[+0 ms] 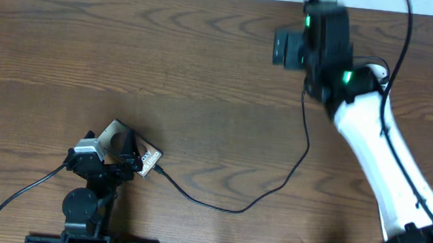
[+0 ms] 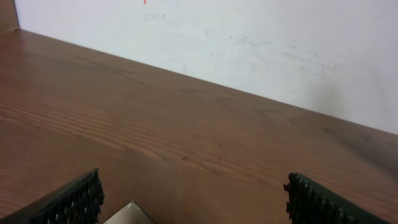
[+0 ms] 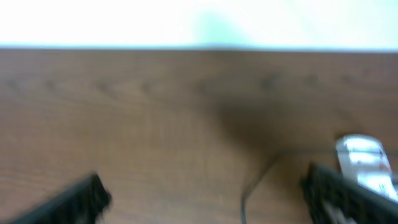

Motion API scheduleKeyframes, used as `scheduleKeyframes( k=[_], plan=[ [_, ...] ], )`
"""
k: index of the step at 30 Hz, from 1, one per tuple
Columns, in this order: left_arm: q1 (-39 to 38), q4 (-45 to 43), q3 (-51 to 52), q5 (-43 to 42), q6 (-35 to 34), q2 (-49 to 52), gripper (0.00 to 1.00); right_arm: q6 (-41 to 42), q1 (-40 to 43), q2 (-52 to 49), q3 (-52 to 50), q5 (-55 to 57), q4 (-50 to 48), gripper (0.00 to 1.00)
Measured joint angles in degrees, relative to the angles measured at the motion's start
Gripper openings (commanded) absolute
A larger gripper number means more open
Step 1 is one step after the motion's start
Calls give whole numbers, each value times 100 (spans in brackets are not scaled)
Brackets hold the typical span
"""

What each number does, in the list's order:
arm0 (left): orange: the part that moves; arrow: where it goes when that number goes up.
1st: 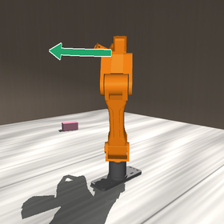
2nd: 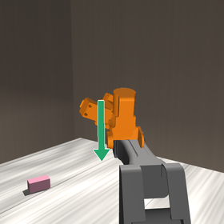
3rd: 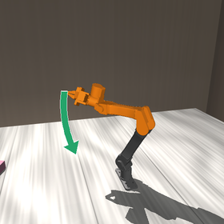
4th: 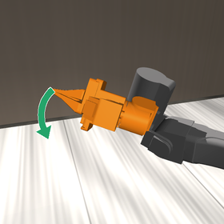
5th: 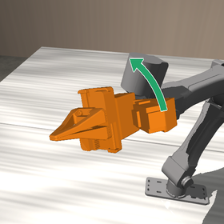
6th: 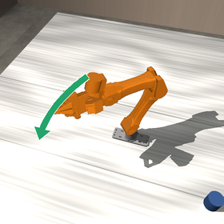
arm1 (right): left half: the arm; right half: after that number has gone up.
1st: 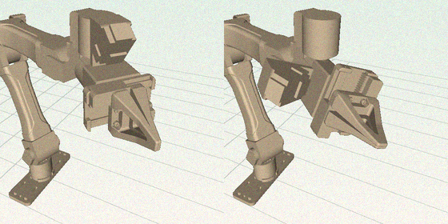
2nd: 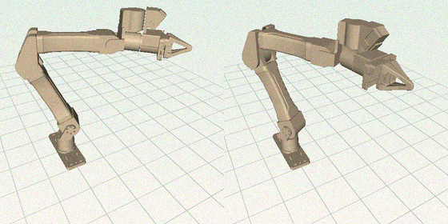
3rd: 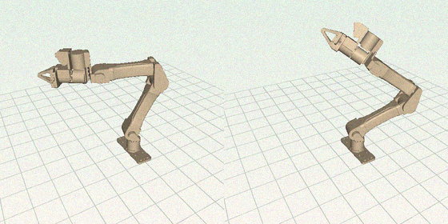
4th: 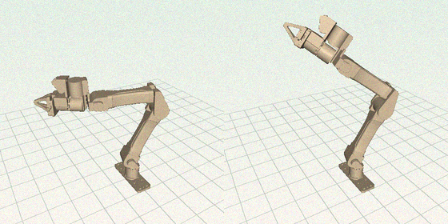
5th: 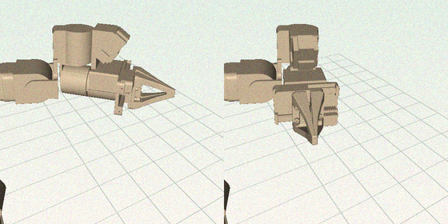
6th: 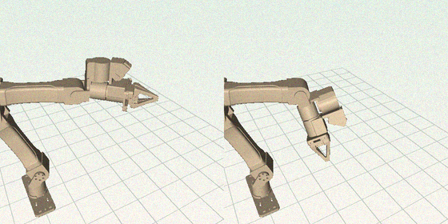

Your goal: Plug charger to phone and switch on socket

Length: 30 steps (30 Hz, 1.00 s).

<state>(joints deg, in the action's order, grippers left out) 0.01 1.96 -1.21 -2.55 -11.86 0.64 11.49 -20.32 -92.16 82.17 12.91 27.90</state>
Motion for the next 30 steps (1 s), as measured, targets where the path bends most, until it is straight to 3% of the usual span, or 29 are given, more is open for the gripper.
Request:
scheduleKeyframes(
  k=[7,16,30],
  plan=[
    [0,2,-2,15,0,-2,91,-680,0,1292,-3139,-31,-3071,99],
    [0,0,-2,22,-13,-2,91,-988,129,2916,-5772,-138,-5506,99],
    [0,2,-2,33,-15,-2,91,-1051,767,5816,-8035,-466,-5718,99]
  ],
)
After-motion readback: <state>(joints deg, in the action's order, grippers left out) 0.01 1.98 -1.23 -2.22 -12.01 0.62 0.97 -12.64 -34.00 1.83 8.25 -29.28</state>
